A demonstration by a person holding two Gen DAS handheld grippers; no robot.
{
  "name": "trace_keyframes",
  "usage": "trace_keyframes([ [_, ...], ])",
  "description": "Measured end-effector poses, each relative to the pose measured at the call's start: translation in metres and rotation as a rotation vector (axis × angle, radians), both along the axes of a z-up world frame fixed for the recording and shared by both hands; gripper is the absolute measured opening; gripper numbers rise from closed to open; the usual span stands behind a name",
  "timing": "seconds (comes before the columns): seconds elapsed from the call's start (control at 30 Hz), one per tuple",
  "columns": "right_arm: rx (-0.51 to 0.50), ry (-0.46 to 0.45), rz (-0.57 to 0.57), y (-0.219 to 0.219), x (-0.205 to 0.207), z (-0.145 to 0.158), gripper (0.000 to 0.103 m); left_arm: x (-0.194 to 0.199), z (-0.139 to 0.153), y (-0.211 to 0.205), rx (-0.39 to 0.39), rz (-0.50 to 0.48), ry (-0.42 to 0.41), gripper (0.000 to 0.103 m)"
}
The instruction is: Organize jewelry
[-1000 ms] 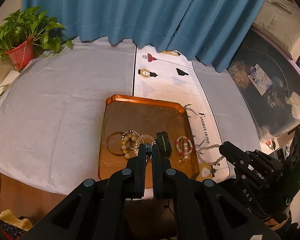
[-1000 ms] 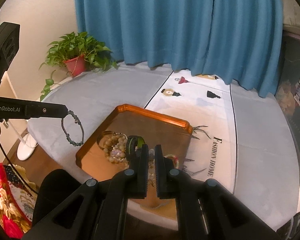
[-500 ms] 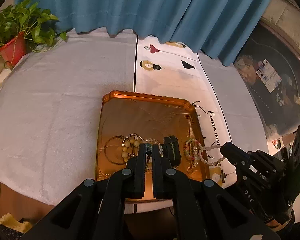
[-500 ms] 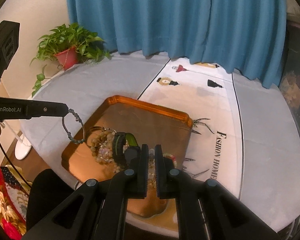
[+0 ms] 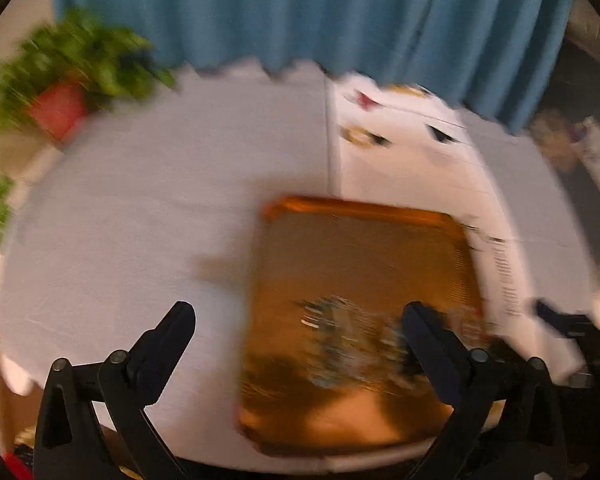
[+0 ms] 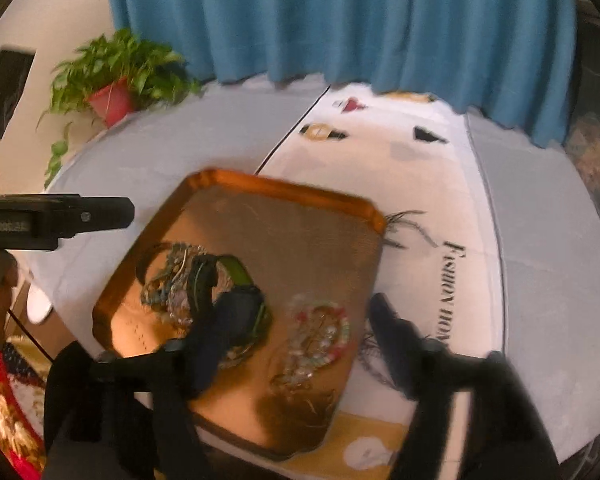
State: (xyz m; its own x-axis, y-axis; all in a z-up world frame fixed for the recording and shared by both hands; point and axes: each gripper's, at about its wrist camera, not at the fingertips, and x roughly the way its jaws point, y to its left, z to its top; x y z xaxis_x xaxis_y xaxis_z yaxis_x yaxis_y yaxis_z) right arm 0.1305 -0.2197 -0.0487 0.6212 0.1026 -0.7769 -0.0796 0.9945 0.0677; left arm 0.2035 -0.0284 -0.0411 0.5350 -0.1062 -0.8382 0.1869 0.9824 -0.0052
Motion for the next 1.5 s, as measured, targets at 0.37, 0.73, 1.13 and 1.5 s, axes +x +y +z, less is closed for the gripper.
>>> trace_keyframes([
  [0.37,0.03,-0.022,-0.085,-0.013,-0.078,0.021,0.079,-0.101,0.004,0.032,-0.013,0.099,-0.044,0.102],
  [0.73,0.011,-0.01,-0.085,0.013,-0.145,0.021,0.079,-0.173,0.019,0.015,-0.002,0.045,-0.08,0.102],
  [1.13,-0.024,-0.068,-0.039,0.031,-0.174,0.04,0.08,-0.21,0.029,0.014,0.042,0.063,-0.12,0.102],
  [1.5,-0.026,-0.084,-0.039,0.029,-0.179,0.044,0.081,-0.216,0.033,0.01,0.067,0.053,-0.14,0.102],
])
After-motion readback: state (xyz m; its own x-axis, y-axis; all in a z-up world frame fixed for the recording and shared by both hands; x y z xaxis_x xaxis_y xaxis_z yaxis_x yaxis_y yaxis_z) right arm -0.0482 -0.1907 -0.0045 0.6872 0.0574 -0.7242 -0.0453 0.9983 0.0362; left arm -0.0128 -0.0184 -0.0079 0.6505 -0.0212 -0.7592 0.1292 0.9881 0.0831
